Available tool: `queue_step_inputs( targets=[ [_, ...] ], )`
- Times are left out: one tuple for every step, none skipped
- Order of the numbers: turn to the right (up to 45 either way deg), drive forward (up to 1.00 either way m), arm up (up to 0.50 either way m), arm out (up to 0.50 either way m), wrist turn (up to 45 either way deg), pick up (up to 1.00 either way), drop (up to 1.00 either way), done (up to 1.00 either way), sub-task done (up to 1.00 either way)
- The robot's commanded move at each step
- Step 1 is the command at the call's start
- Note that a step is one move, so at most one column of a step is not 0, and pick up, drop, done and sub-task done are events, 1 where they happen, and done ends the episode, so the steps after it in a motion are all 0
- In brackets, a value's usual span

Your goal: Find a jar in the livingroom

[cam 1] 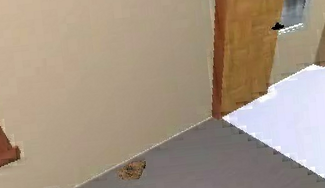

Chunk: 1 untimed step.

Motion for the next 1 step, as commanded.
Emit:
queue_step_inputs(
  targets=[
    [45.0,0.0,0.0,0.0,0.0,0.0,0.0,0.0,0.0]
  ],
)
